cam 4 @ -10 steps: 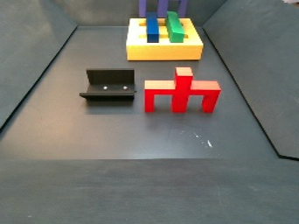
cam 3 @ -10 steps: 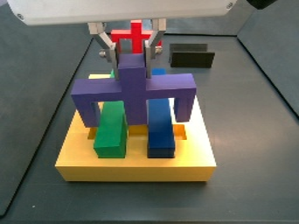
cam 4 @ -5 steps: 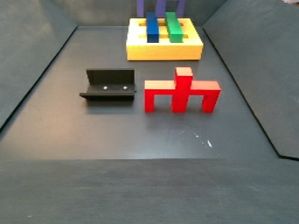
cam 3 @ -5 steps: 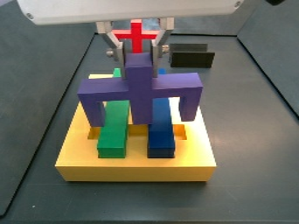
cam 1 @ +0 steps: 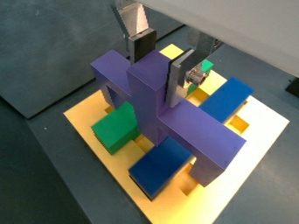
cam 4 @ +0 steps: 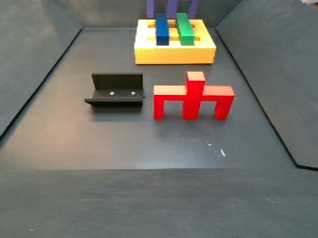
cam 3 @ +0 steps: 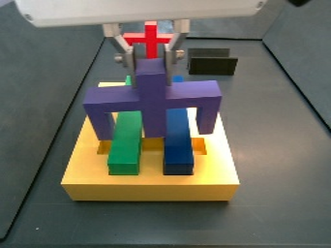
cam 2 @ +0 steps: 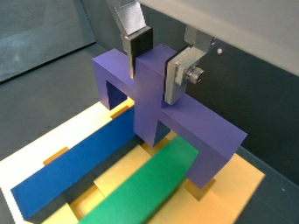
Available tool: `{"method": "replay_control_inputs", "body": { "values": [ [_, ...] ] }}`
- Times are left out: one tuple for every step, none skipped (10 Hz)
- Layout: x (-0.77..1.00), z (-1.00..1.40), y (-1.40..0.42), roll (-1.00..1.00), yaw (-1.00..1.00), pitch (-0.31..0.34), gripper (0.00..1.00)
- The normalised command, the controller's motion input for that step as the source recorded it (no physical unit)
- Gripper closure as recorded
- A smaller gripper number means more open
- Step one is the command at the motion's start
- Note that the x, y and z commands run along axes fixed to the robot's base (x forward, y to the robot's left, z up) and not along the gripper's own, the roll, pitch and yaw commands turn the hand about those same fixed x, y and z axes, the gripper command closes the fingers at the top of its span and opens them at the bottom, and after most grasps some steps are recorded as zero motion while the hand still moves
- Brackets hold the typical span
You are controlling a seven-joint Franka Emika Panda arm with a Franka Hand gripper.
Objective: Pick up the purple object. Move up. Place the purple object on the fixture. Regrasp the purple object. Move to above the board. Insert the purple object.
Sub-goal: Insert the purple object.
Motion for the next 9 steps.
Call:
{"method": "replay_control_inputs", "body": {
  "values": [
    [-0.11,0.01,0.0,0.02,0.0,0.0,1.0],
    [0.0,0.0,0.0,0.02,0.0,-0.003,1.0],
    [0.05,-0.17,-0.01,0.0,0.0,-0.043,1.0],
    [0.15,-0.24,-0.03,0.0,0.0,-0.061,1.0],
    [0.09,-0.24,-0.01,0.0,0.0,-0.066,1.0],
    [0.03,-0.18,-0.01,0.0,0.0,-0.051,1.0],
    [0.06,-0.11,-0.01,0.0,0.0,-0.031,1.0],
    [0.0,-0.09,0.0,0.0,0.0,-0.024,1.0],
    [0.0,-0.13,0.0,0.0,0.0,-0.034,1.0]
  ]
}}
